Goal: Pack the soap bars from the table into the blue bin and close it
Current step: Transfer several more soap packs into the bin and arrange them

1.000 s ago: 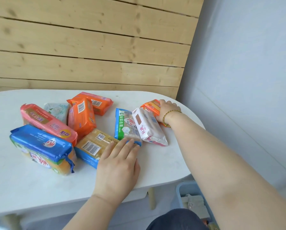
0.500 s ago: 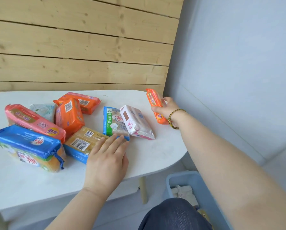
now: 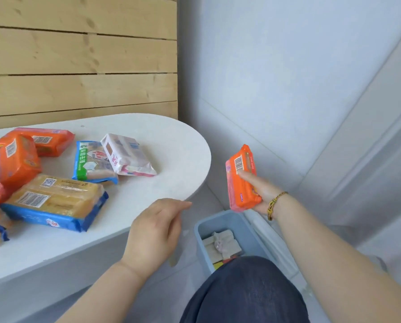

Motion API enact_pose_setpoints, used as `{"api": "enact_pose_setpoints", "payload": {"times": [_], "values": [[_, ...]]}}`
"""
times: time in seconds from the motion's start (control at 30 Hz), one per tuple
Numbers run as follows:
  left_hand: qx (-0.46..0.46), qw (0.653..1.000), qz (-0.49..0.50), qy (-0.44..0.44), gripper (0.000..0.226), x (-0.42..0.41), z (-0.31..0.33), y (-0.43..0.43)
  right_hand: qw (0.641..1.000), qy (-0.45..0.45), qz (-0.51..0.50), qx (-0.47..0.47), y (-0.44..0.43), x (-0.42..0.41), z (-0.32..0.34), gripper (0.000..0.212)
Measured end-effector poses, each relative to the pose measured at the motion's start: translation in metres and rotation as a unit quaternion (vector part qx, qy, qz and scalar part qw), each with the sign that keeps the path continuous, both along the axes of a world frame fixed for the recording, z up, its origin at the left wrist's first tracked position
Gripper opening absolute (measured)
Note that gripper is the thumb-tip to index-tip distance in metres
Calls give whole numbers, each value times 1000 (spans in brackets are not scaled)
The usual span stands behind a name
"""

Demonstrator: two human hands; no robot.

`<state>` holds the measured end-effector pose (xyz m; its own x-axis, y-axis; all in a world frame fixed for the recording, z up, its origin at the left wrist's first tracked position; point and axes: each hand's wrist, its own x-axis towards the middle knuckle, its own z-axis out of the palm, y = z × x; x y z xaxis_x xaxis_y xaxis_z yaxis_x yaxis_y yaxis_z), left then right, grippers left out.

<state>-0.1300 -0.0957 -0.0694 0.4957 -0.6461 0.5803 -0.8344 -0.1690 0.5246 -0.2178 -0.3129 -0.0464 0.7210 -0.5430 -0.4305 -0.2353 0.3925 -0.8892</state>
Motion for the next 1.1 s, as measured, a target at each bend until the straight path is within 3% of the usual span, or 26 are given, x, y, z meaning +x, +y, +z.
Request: {"api": "enact_pose_setpoints", "payload": {"times": [0.07,0.13,0.2,0.27,0.33,0.4,0.53,0.63,0.73,0.8,0.97,1.1], "values": [[9,999,-18,30,28,-6,-10,-16,999,35,4,-26,-9,-13,-25,31],[22,999,-37,-2,31,-11,-17,-31,991,104,39,-77,-17,-22,-47,26],[42,997,-66,-21,33,-14,-31,-46,969,172,95,-153,-28,-27,-68,17],[92,993,-69,32,29,-12,-53,-59,935,213,165,-231,-36,-26,-91,16],[155,977,-33,142,28,-5,-77,-67,864,278,268,-323,-36,-20,-114,5],[230,949,-10,214,33,7,-110,-77,789,319,343,-397,-40,-12,-143,11],[359,895,-7,265,46,22,-152,-93,713,330,392,-479,-48,9,-182,22],[387,868,-18,310,59,25,-169,-110,621,337,447,-548,-58,25,-200,45],[391,859,-19,330,69,27,-179,-126,564,337,478,-584,-54,39,-214,58],[396,855,-19,335,74,30,-184,-133,568,332,464,-593,-50,45,-223,57],[439,840,-36,316,82,35,-199,-141,625,352,414,-561,-44,46,-245,49],[448,845,-20,292,86,35,-206,-148,738,298,276,-538,-41,37,-258,41]]}}
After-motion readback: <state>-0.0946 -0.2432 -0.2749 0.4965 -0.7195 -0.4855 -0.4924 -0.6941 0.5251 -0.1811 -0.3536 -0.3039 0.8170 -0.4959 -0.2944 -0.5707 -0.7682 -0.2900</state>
